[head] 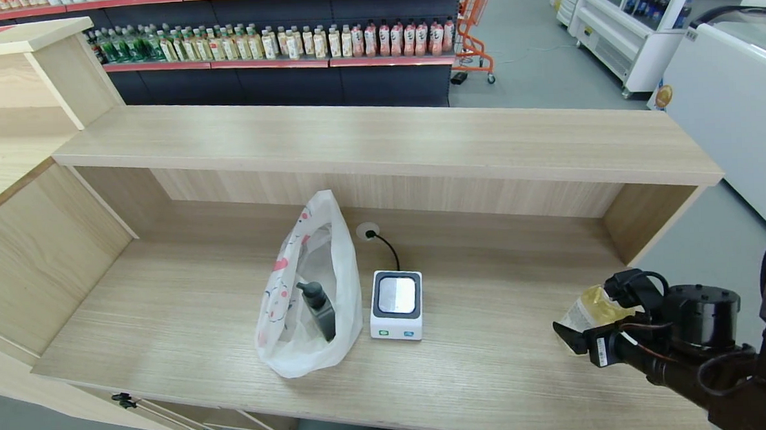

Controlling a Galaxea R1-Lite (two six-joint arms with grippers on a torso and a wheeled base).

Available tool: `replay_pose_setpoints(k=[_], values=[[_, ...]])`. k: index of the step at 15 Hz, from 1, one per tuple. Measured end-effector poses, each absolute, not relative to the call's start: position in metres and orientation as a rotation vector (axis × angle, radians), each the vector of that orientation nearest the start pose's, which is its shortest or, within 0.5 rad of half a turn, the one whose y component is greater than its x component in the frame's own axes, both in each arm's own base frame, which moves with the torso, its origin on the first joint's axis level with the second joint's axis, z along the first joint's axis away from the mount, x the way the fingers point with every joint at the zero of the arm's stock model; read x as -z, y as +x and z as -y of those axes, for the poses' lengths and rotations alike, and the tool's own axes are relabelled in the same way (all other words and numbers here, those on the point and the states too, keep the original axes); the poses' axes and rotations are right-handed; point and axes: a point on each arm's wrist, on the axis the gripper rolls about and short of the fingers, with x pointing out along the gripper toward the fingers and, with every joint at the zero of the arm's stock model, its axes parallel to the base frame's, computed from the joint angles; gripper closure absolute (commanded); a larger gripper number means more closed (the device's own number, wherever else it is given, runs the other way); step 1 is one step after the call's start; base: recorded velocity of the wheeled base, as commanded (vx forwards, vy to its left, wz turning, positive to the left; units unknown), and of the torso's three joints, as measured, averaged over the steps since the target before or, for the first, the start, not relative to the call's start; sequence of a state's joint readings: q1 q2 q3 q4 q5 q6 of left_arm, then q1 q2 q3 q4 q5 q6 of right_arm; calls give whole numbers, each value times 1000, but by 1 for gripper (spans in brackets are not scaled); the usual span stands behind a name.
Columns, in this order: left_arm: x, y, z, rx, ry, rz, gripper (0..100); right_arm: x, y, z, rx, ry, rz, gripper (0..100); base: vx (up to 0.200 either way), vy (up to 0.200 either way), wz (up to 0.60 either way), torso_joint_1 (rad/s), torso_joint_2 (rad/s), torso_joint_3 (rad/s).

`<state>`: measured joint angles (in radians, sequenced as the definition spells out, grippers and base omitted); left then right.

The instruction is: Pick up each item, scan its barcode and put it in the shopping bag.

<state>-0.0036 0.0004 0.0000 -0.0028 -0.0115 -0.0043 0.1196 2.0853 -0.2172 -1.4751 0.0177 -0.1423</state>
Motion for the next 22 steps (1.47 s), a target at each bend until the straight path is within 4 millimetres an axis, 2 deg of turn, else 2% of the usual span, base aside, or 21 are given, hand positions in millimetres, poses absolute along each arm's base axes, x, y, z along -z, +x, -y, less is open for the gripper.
replay_pose_setpoints(k=[7, 8, 14, 22], values=[[-76, -23, 0, 15, -4, 2, 0, -28, 271, -36, -199, -188, -336, 0, 0, 0, 0, 0, 0, 0], [-76, -23, 0, 16, -4, 2, 0, -28, 272, -36, -200, -193, -322, 100, 0, 0, 0, 0, 0, 0], [-76, -23, 0, 14, -4, 2, 0, -17, 284, -35, -210, -246, -326, 100, 0, 0, 0, 0, 0, 0], [-76, -23, 0, 15, -4, 2, 0, -21, 302, -36, -221, -288, -263, 100, 0, 0, 0, 0, 0, 0]])
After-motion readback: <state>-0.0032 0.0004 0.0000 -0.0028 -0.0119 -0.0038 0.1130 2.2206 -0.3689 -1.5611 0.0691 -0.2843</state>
